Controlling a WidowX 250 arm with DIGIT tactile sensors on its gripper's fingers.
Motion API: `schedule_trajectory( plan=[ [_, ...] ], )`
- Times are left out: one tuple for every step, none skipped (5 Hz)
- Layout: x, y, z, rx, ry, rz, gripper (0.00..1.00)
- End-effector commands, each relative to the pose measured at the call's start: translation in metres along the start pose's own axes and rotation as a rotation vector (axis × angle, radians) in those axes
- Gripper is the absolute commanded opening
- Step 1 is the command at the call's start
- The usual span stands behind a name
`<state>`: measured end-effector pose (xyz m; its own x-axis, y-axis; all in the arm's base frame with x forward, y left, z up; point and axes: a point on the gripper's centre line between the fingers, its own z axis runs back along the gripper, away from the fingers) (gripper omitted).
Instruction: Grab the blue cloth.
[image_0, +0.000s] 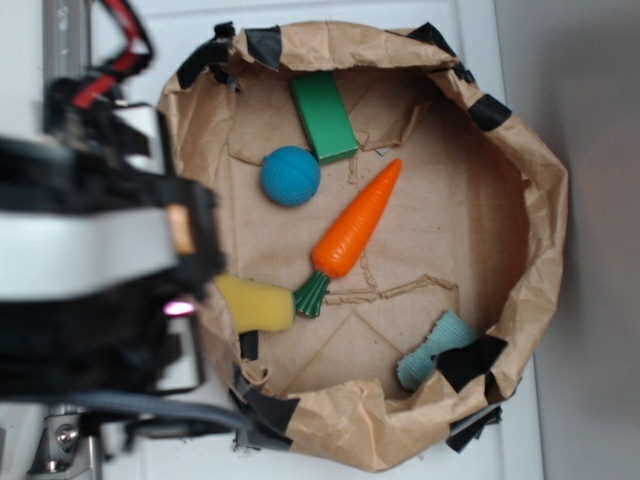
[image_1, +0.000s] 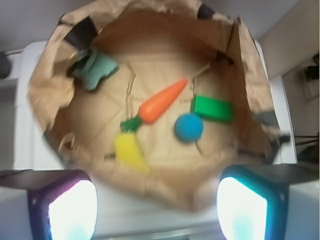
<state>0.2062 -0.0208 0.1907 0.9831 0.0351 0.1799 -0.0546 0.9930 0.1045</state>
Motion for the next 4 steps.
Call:
schedule_trajectory(
  plan=[
    [0.053,-0.01,-0.035,-0.033,-0.122,-0.213,1.0],
    [0.056,-0.012,-0.047,-0.066,-0.218,-0.398,1.0],
    [0.057,0.001,-0.056,-0.049,-0.257,-0.462,1.0],
    [0.06,-0.001,-0.073,-0.053,-0.214,-0.497,1.0]
  ],
)
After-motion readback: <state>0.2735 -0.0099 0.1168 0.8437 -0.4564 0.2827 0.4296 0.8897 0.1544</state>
